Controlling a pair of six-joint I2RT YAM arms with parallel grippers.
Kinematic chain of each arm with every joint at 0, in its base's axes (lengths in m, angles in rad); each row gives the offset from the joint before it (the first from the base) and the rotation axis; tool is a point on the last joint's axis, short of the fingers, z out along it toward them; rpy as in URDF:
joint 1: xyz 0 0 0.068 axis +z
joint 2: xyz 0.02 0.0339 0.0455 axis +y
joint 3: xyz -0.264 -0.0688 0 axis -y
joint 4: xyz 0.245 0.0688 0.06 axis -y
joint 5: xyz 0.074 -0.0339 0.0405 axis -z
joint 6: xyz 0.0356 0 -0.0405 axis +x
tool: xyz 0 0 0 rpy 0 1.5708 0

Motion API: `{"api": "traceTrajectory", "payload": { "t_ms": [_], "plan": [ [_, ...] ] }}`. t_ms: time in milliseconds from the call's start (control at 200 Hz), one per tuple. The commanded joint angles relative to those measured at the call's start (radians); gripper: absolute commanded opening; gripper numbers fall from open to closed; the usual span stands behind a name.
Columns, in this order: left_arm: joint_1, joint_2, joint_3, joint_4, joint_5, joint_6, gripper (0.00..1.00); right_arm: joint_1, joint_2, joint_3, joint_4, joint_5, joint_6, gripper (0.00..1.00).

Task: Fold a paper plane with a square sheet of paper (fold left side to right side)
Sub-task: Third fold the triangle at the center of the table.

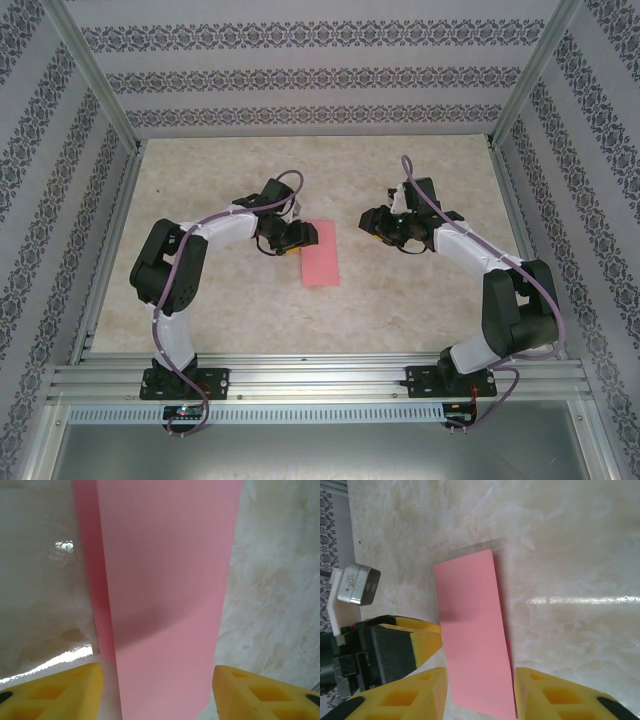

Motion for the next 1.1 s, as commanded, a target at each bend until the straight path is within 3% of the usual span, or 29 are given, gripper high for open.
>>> {"api": "traceTrajectory", "payload": {
  "t_ms": [0, 250, 500, 724, 934, 1094],
  "plan": [
    [0.0, 0.02, -0.009, 0.052, 0.027, -0.018, 0.58, 0.011, -0.008, 0.012, 0.028, -0.006, -0.022, 0.41],
    [0.0, 0.013, -0.013, 0.052, 0.023, -0.021, 0.36, 0.026, -0.07, -0.039, 0.03, -0.028, -0.11, 0.37],
    [0.0, -0.002, -0.012, 0.04, 0.009, -0.022, 0.17, 0.136, -0.262, -0.184, 0.053, 0.131, -0.255, 0.39],
    [0.0, -0.012, -0.004, 0.015, 0.014, -0.021, 0.1, 0.414, -0.32, -0.287, 0.166, 0.369, -0.448, 0.5],
    [0.0, -0.016, -0.001, -0.002, 0.027, -0.014, 0.07, 0.653, -0.172, -0.233, 0.191, 0.588, -0.595, 0.54],
    [0.0, -0.009, 0.003, -0.006, 0.041, -0.014, 0.05, 0.732, -0.054, -0.171, 0.182, 0.659, -0.668, 0.55]
  ]
}}
